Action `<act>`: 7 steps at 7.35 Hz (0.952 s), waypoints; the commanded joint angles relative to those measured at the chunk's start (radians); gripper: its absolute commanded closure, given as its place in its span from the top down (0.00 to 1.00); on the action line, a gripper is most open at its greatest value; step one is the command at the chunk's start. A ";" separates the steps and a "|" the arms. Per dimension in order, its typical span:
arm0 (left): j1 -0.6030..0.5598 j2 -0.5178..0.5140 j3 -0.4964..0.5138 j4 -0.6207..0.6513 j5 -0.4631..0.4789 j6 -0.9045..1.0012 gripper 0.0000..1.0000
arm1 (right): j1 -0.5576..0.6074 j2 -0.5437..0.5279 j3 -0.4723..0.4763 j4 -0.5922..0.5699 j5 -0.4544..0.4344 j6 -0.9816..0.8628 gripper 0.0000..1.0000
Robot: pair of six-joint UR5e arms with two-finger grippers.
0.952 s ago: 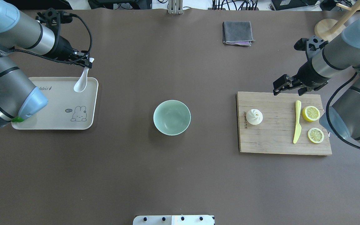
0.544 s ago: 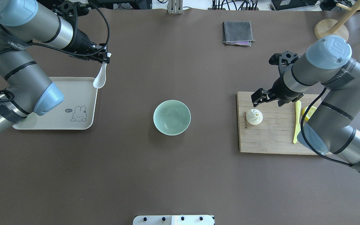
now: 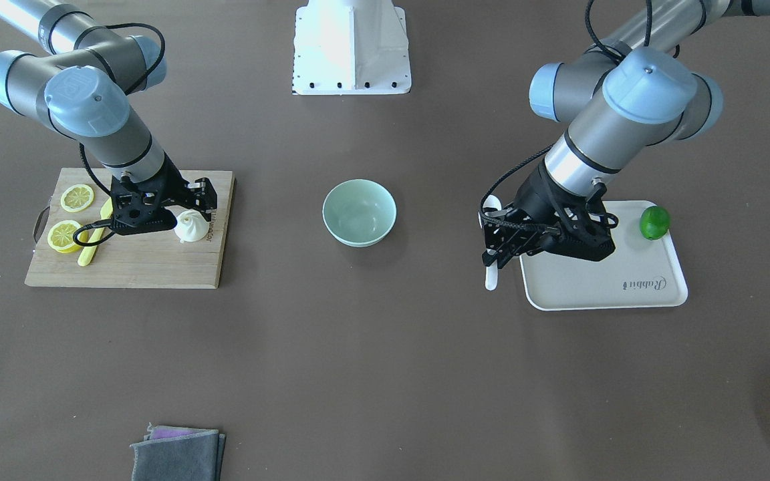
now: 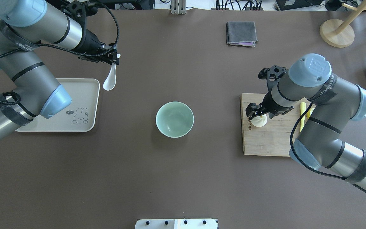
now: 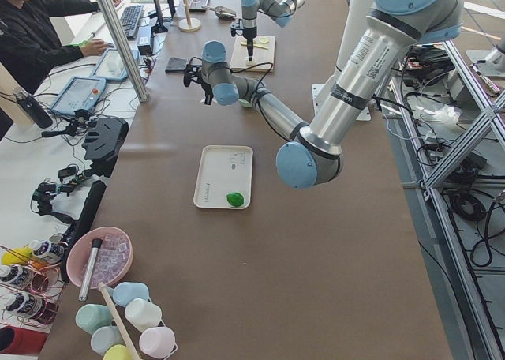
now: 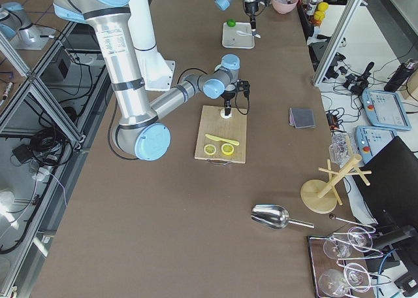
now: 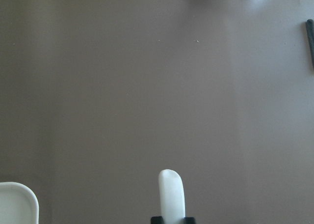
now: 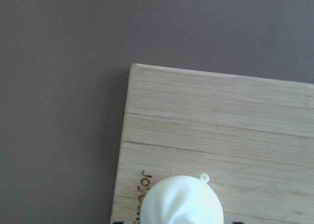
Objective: Put spoon and bun in bowl
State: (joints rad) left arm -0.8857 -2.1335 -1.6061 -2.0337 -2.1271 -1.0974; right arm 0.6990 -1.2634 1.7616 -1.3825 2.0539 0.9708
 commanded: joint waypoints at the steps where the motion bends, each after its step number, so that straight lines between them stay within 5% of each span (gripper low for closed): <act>1: 0.001 0.001 0.000 -0.003 -0.001 0.004 0.00 | -0.016 -0.005 -0.001 -0.001 -0.011 0.009 0.45; 2: 0.004 0.000 0.000 -0.003 -0.001 -0.001 0.00 | -0.013 -0.005 0.001 -0.003 -0.009 0.008 0.11; 3: 0.013 0.000 0.000 -0.003 -0.001 -0.002 0.00 | 0.002 -0.004 0.001 -0.004 -0.009 0.008 0.00; 7: 0.043 -0.003 -0.003 -0.010 0.004 -0.054 0.00 | 0.068 0.027 0.056 -0.015 0.026 0.051 0.00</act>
State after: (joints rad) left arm -0.8507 -2.1353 -1.6059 -2.0397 -2.1232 -1.1148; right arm 0.7470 -1.2527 1.7914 -1.3964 2.0599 0.9980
